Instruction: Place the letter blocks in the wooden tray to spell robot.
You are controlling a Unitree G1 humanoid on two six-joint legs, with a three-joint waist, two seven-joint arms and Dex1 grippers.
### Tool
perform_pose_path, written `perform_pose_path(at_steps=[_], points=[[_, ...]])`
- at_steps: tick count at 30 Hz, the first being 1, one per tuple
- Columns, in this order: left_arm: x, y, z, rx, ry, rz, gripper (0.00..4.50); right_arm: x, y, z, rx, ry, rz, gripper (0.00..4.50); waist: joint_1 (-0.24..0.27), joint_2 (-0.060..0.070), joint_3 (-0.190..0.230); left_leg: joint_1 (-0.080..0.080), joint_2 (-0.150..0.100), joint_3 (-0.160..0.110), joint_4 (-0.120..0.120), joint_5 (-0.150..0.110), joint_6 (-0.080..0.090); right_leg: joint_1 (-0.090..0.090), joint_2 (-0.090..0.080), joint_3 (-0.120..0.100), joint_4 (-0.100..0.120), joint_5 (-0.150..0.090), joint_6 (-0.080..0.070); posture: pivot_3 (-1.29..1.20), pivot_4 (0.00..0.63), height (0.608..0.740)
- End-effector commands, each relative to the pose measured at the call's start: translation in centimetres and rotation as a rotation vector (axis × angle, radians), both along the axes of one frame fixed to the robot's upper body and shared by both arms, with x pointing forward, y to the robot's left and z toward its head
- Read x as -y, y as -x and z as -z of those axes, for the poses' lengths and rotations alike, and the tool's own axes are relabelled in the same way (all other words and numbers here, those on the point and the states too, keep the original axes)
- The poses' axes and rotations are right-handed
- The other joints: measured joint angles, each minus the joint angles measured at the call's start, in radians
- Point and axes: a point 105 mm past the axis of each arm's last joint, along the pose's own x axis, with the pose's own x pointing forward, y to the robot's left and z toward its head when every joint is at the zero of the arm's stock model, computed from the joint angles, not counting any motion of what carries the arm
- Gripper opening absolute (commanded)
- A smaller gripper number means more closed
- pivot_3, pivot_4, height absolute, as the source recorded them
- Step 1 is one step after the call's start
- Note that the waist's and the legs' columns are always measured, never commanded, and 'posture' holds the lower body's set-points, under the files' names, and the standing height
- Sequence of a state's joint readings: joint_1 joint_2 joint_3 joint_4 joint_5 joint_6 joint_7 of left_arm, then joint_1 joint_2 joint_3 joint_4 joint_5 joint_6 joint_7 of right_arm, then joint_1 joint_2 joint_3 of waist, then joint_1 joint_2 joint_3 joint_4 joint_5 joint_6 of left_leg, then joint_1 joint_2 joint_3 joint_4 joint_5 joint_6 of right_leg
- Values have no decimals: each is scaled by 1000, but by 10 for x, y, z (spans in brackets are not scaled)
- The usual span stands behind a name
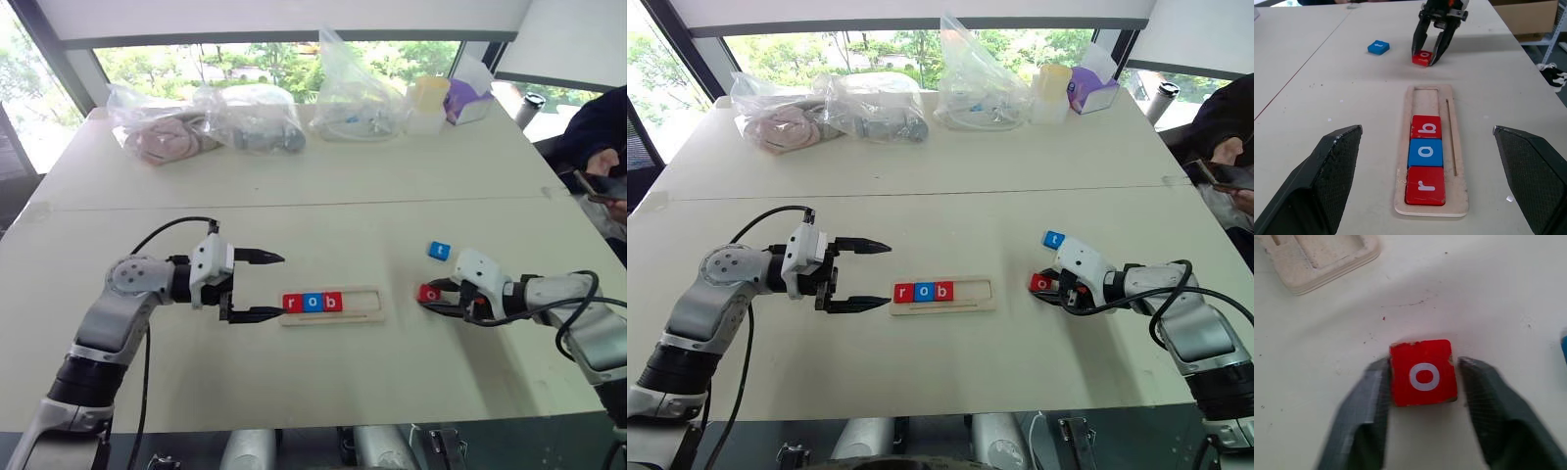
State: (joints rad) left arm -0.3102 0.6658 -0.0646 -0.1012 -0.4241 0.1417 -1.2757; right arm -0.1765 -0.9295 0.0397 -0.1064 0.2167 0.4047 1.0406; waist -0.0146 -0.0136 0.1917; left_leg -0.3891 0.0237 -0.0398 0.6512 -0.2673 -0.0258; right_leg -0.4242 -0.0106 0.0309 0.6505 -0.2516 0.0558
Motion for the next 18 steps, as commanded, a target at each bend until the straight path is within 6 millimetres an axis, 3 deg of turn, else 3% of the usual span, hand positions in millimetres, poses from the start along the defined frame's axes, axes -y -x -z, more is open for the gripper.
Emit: perform_pose_path(at_steps=[1, 4, 7, 13, 18], points=[[-1, 2, -8, 36, 5, 3, 4500, -17, 0, -19, 70, 16, -88, 1154, 0, 0, 0, 0, 0, 0, 0, 0, 0, 0, 0, 0, 0, 0, 0, 0, 150, 740], [-1, 2, -8, 36, 5, 4, 4500, -40, 1, -37, 118, -12, -190, 1154, -4, 0, 0, 0, 0, 2, 0, 0, 0, -1, 0, 1, 1, 0, 0, 0, 150, 740], [-1, 1, -8, 37, 4, 5, 4500, -61, 10, -43, 135, 28, -330, 1154, -2, 0, 0, 1, 1, 2, 0, 0, 0, -1, 1, 2, 1, 0, 0, 0, 150, 740], [0, 1, -8, 41, 4, 8, 4500, -90, 18, -33, 87, 30, -481, 1154, 1, 0, 0, 0, 1, 3, 0, 0, 0, -1, 0, 2, 0, 0, 0, 0, 150, 740], [-1, 4, -9, 44, 1, 2, 4500, -103, 9, -21, 81, 41, -512, 1154, -1, 0, 0, 1, 1, 4, 1, 0, 0, -1, 0, 3, 1, 0, 0, 0, 150, 740]])
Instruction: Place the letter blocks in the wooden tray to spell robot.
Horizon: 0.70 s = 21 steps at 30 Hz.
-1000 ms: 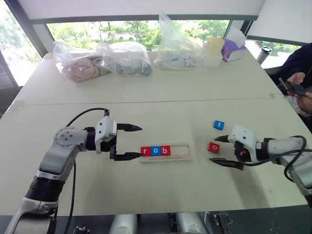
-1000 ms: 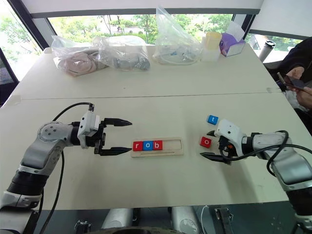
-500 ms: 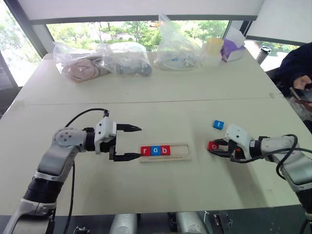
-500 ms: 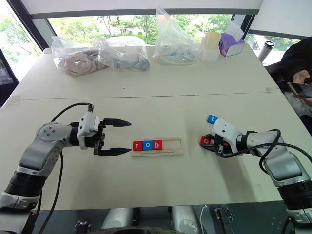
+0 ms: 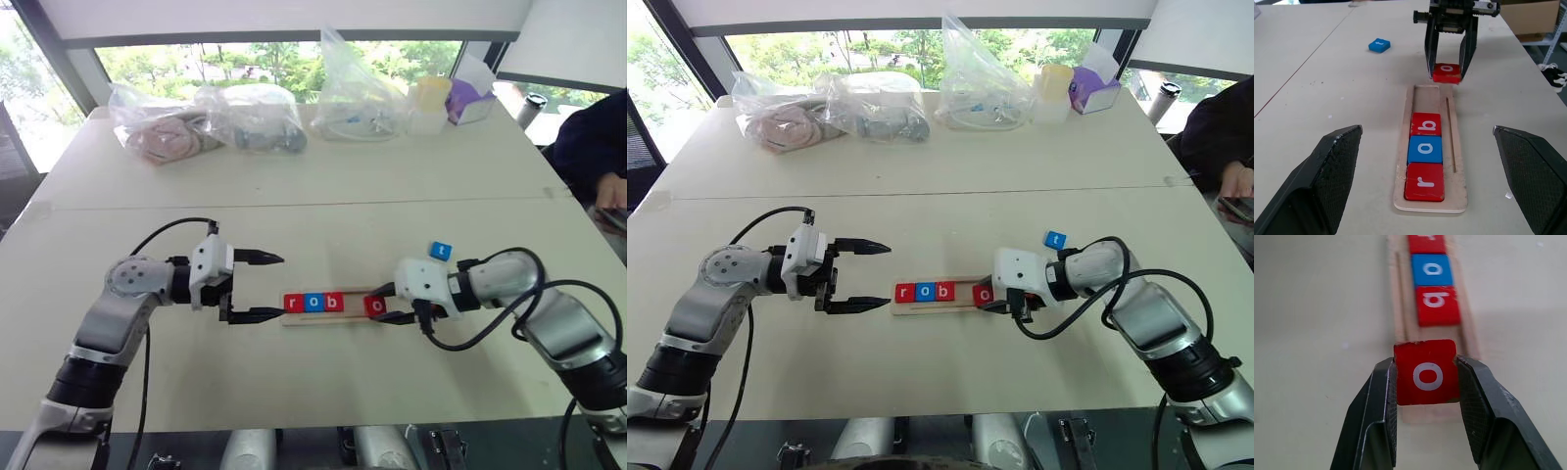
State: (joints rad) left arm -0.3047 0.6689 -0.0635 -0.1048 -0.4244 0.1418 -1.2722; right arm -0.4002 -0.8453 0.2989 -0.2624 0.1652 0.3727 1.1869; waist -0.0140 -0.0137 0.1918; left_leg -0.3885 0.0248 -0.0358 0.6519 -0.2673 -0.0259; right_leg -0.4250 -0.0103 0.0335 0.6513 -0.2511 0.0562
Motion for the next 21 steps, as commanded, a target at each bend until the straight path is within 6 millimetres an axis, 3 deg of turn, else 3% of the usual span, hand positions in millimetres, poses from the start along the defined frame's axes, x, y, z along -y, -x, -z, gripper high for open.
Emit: perform_pose_path(at_steps=[1, 21], points=[[0, 4, -10, 45, 3, 5, 4500, -8, -5, -2, 37, 4, -34, 1154, -1, 0, 0, 0, 0, 0, 0, 0, 0, 0, 0, 0, 0, 0, 0, 0, 150, 740], [2, 7, -8, 35, 10, -5, 4500, -24, -19, 5, 55, -23, -14, 1154, -1, 0, 0, 0, 0, 0, 0, 0, 0, -1, 0, 1, 1, 0, 0, 0, 150, 740]])
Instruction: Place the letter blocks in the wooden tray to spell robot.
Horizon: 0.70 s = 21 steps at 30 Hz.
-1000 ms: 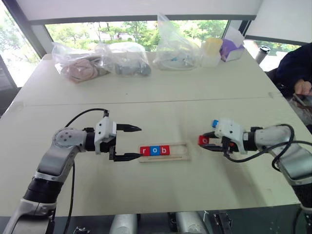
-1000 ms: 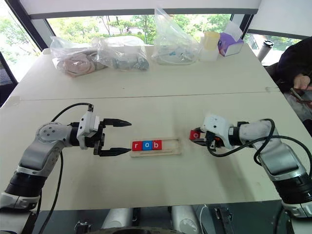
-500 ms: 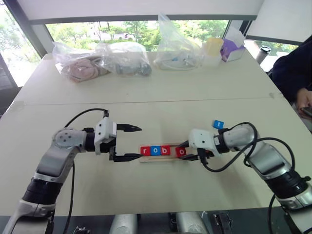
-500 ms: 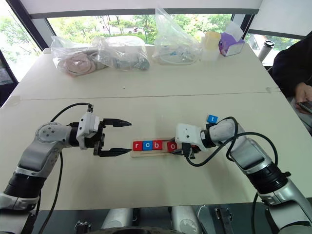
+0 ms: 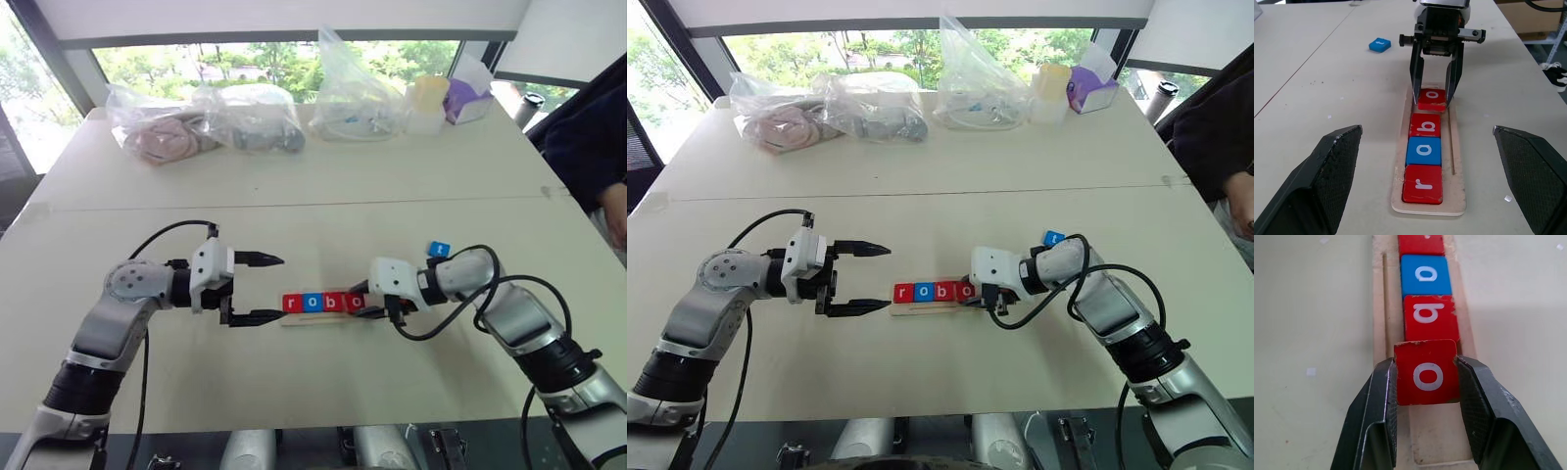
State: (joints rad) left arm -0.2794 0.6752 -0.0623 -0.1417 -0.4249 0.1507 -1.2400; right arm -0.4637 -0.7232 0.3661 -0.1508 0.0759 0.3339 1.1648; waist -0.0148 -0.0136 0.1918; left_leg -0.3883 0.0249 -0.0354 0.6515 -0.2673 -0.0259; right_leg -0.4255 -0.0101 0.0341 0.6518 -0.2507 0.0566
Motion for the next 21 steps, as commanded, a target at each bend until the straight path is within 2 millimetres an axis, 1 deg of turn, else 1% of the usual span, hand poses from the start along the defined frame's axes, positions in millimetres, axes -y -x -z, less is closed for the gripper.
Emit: perform_pose_path(at_steps=[1, 12, 18, 19, 21], points=[[1, 4, -9, 30, 10, 14, 4500, -3, -4, -9, 42, -11, -5, 1154, 0, 0, 0, 0, 0, 0, 0, 0, 0, 0, 0, 0, 0, 0, 0, 0, 150, 740], [2, 4, -9, 28, 10, 13, 4500, -5, -4, -7, 39, 0, -14, 1154, 0, 0, 0, 0, 0, 0, 0, 0, 0, 0, 0, 0, 0, 0, 0, 0, 150, 740], [3, 3, -10, 29, 12, 9, 4500, -6, -5, -7, 39, 0, -17, 4177, 0, 0, 0, 0, 0, 0, 0, 0, 0, 0, 0, 0, 0, 0, 0, 0, 150, 740], [3, 3, -10, 29, 13, 9, 4500, -7, -5, -8, 41, -1, -17, 4476, 0, 0, 0, 0, 0, 0, 0, 0, 0, 0, 0, 0, 0, 0, 0, 0, 150, 740], [3, 3, -10, 28, 13, 9, 4500, -8, -5, -9, 44, -5, -18, 4476, 0, 0, 0, 0, 0, 0, 0, 0, 0, 0, 0, 0, 0, 0, 0, 0, 150, 740]])
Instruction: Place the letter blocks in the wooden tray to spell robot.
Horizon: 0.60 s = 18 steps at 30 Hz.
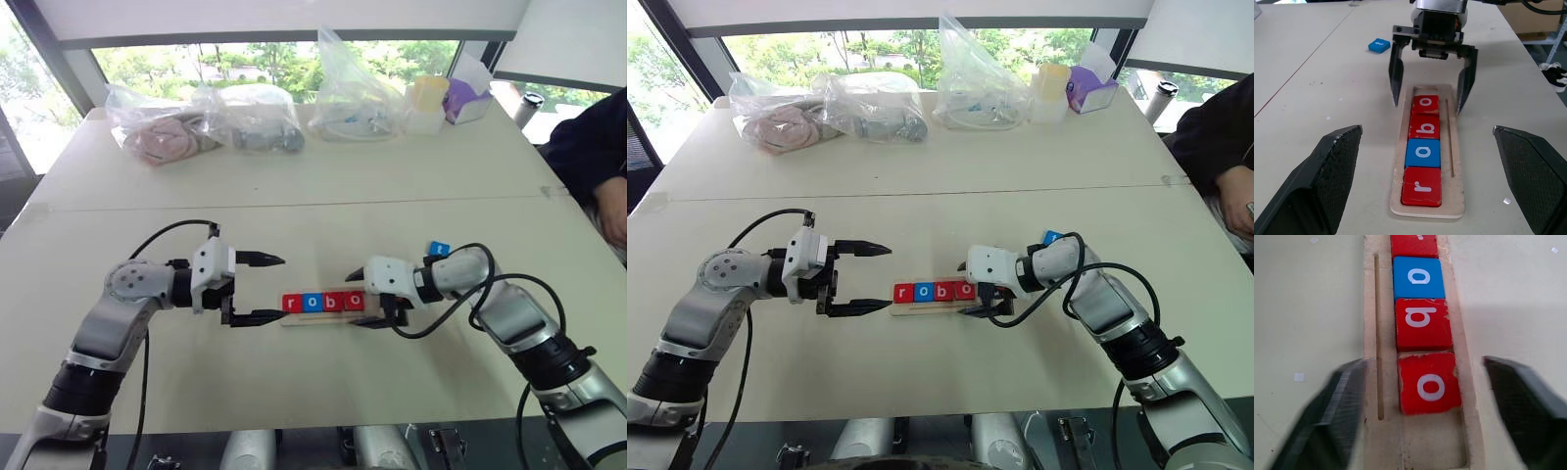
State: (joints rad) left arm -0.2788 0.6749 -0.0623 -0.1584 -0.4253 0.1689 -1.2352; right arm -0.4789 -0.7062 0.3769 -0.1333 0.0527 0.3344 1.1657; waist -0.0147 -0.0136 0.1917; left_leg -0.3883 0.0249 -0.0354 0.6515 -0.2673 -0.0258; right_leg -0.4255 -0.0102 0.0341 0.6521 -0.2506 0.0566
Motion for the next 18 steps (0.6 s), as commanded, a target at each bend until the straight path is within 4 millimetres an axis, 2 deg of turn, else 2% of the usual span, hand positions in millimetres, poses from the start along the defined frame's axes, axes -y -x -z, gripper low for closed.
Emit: perform_pose_path(at_steps=[1, 7, 10, 12, 14, 15, 18], points=[[1, 2, -8, 31, 15, 7, 4500, -6, -3, -14, 45, -27, -14, 4476, 0, 0, 0, 0, 0, 0, 0, 0, 0, 0, 0, 0, 0, 0, 0, 0, 150, 740], [1, 3, -8, 30, 16, 7, 4500, -5, -12, -39, 65, -119, 61, 4476, 0, 0, 0, 0, 0, 0, 0, 0, 0, 0, 0, 0, 0, 0, 0, 0, 150, 740], [1, 3, -8, 31, 16, 7, 4500, 4, -28, -60, 88, -223, 217, 4476, 0, 0, 0, 0, 0, 0, 0, 0, 0, 0, 0, 0, 0, 0, 0, 0, 150, 740], [1, 3, -8, 32, 17, 7, 4500, 23, -50, -76, 152, -295, 429, 4476, 0, 0, 0, 0, 0, 0, 0, 0, 0, 0, 0, 0, 0, 0, 0, 0, 150, 740], [2, 4, -7, 32, 17, 8, 4500, 68, -74, -85, 230, -348, 815, 4476, 1, 0, 0, 0, 0, 0, 0, 0, 0, 0, 0, 0, 1, 0, 0, 0, 150, 740], [2, 3, -7, 32, 17, 9, 4500, 86, -76, -84, 245, -352, 954, 4476, 4, 0, 0, 0, 0, 0, 0, 0, 0, 0, 0, 1, 1, 0, 0, 0, 150, 740], [3, 3, -6, 30, 17, 13, 4500, 107, -72, -76, 247, -353, 1157, 4476, 5, 0, 0, -1, 0, 0, -1, 0, 0, 0, -1, 1, 1, 0, 0, 0, 150, 740]])
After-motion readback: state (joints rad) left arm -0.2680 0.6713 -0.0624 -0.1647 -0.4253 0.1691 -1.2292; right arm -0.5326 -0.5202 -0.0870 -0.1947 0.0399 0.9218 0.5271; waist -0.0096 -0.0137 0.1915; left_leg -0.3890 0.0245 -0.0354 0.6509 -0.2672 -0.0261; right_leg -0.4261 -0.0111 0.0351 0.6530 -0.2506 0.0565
